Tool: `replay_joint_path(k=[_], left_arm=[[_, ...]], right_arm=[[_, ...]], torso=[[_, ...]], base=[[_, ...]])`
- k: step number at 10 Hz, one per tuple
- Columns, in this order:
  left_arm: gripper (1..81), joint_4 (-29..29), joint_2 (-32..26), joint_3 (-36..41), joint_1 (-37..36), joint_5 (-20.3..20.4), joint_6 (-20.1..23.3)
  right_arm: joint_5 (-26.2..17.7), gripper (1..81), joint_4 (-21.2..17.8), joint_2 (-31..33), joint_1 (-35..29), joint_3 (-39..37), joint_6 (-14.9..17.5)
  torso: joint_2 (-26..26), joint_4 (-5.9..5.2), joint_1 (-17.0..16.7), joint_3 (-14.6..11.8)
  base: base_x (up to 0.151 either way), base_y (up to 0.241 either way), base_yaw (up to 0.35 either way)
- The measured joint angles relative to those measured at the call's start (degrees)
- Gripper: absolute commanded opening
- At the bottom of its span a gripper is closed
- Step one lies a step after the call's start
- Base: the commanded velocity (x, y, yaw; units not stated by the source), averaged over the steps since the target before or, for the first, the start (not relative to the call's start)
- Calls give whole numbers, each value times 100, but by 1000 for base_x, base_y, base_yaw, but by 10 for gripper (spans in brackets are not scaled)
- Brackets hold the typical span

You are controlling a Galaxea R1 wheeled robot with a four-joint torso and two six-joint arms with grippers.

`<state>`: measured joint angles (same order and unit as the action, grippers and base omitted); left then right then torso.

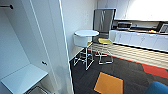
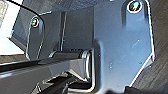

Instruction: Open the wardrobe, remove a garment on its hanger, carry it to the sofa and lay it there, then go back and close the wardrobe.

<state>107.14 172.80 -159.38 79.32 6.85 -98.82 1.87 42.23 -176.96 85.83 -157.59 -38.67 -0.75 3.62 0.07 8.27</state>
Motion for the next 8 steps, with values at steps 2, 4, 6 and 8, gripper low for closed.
replay_joint_path(k=[2, 4, 6, 8], left_arm=[[811, 0, -12, -5, 0, -2, 0], [811, 0, -11, -5, -9, 0, 0], [811, 0, -11, -7, -16, -2, 0], [811, 0, -9, -7, -17, -2, 0]], right_arm=[[-7, 811, 0, -2, 7, 0, 0], [-9, 811, 0, 2, 9, 0, 0], [-7, 811, 0, -2, 9, 0, 0], [-9, 811, 0, -5, 5, 1, 0]], torso=[[0, 0, 0, 0], [0, 0, 0, 0], [0, 0, 0, 0], [0, 0, 0, 0]], base=[[0, 0, 257], [0, 0, 258], [0, 0, 259], [0, 0, 260]])
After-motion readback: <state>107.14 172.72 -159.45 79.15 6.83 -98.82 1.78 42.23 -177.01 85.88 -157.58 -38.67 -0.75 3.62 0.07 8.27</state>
